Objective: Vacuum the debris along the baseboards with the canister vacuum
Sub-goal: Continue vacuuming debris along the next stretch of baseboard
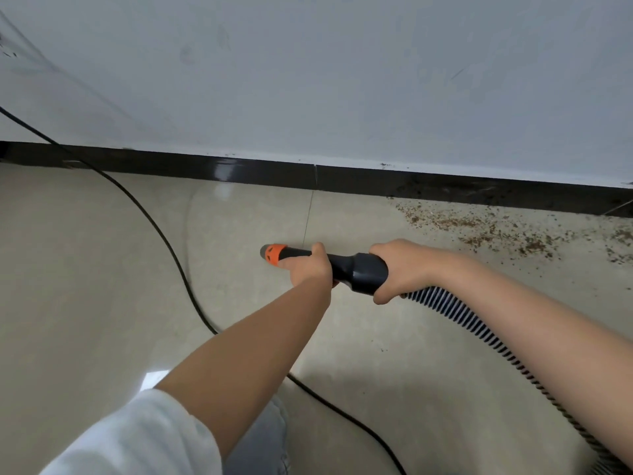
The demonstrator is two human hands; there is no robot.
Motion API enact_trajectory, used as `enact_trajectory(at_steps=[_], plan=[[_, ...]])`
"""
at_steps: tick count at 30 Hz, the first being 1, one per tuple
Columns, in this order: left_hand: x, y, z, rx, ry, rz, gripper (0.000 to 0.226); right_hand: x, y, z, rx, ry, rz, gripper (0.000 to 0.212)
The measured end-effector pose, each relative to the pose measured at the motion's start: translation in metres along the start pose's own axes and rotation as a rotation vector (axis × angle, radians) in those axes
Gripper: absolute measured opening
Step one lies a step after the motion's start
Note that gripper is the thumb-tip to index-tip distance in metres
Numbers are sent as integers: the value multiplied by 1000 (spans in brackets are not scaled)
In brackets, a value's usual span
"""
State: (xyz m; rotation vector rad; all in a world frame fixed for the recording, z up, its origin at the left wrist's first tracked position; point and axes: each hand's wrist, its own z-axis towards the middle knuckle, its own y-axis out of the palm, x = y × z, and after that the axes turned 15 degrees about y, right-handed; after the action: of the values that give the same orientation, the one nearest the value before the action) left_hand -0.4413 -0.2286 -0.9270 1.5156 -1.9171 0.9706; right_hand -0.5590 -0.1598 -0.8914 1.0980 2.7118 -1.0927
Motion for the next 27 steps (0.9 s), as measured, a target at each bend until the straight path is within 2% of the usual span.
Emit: enact_trajectory(at_steps=[9, 12, 17, 27], plan=[[-10, 82, -30, -409, 109, 199, 54, 84, 10, -46, 129, 243, 159, 43], [-20, 107, -45, -486, 170, 257, 61, 105, 23, -60, 192, 328, 243, 43], [-33, 128, -52, -487, 272, 339, 65, 114, 34, -65, 243, 400, 293, 42], [-30, 113, -1, -436, 378, 282, 50, 72, 35, -32, 278, 356, 178, 42]])
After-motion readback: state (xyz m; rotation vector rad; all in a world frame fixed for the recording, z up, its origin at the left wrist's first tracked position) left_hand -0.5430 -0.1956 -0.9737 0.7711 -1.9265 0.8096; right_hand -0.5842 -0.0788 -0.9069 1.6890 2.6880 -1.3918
